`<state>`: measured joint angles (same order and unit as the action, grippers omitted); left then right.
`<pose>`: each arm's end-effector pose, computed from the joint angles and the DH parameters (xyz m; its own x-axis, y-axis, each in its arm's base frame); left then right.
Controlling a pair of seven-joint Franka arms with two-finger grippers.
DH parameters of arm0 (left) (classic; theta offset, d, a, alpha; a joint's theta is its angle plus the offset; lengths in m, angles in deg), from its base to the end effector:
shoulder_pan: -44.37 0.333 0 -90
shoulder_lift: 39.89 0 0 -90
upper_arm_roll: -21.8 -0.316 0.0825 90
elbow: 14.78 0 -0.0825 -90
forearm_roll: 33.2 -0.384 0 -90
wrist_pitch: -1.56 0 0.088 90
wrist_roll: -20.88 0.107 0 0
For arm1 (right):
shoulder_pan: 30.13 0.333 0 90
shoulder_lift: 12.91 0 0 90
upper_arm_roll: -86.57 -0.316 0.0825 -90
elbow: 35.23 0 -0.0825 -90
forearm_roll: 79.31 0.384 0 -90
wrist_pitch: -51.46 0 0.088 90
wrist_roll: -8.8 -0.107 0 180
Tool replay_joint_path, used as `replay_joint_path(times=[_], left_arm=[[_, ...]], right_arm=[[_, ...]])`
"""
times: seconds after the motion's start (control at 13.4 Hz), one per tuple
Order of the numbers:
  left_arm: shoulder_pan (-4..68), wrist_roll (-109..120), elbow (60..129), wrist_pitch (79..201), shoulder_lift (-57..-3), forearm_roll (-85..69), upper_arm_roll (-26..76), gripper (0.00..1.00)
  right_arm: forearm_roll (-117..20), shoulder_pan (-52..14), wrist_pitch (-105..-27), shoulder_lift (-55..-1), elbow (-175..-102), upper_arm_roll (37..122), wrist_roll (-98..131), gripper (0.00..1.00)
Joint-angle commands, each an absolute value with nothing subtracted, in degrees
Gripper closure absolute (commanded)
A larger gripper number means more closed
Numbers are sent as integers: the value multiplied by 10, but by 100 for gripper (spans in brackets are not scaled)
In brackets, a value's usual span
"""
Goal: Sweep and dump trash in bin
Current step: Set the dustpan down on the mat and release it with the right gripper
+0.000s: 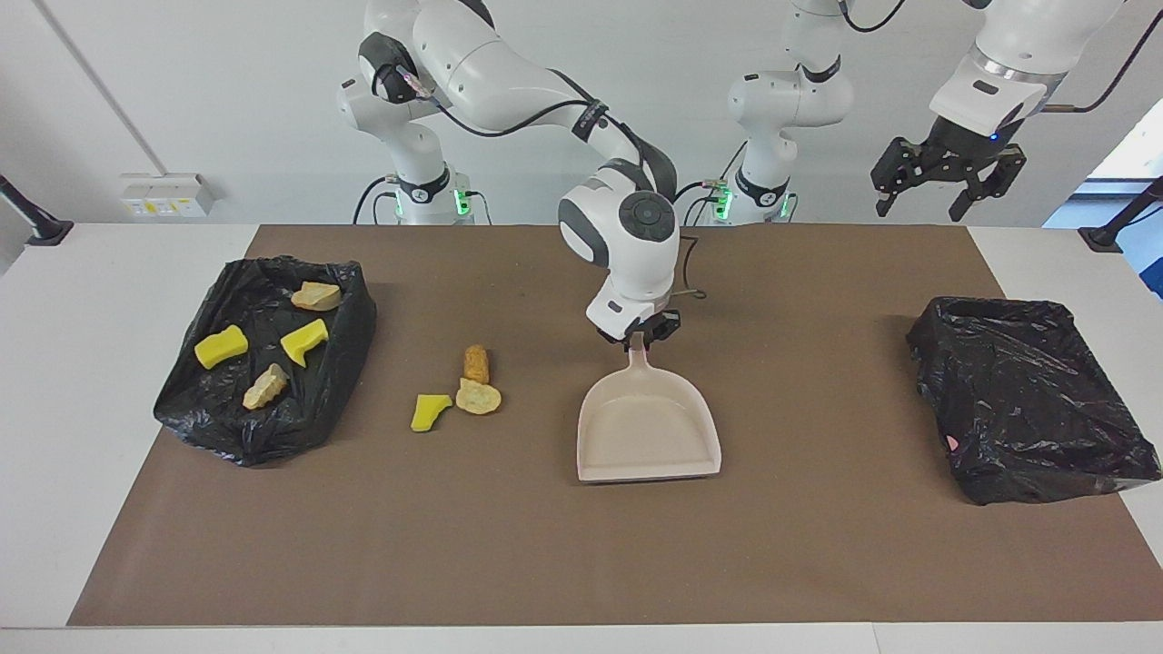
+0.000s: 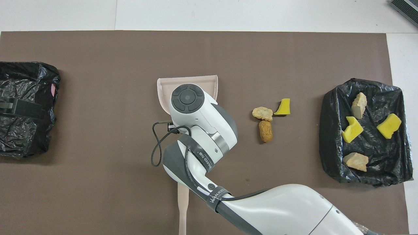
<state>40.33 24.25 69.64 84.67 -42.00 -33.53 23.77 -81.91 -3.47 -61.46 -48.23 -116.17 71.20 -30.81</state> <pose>0.5269 -0.0552 0.6792 0.9867 -0.1623 0.0135 -0.1622 -0.9867 -0.0078 0.5545 0.4473 0.3469 0.9947 0.0194 -0.1013 0.0131 -0.9980 -0.0622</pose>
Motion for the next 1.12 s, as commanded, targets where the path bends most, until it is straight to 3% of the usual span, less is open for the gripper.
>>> replay_joint_path(times=[0.0, 0.07, 0.15, 0.22, 0.3, 0.74, 1.04], left_arm=[[413, 246, 687, 833, -420, -337, 244, 0], [413, 246, 687, 833, -420, -337, 244, 0], [413, 246, 687, 833, -420, -337, 244, 0], [413, 246, 687, 833, -420, -337, 244, 0], [413, 246, 687, 833, -420, -337, 244, 0], [413, 246, 687, 833, -420, -337, 244, 0], [413, 246, 687, 833, -420, -337, 244, 0]], right_arm=[[-804, -35, -632, -498, -1148, 712, -318, 100], [-800, -36, -632, -499, -1148, 712, -318, 100], [-790, -36, -632, -499, -1148, 712, -317, 67], [-791, -36, -633, -500, -1147, 712, -316, 8], [-793, -36, -632, -497, -1146, 712, -315, 0], [-791, -66, -632, -448, -1148, 711, -282, 0], [-778, -73, -583, -346, -1218, 711, -265, 0]])
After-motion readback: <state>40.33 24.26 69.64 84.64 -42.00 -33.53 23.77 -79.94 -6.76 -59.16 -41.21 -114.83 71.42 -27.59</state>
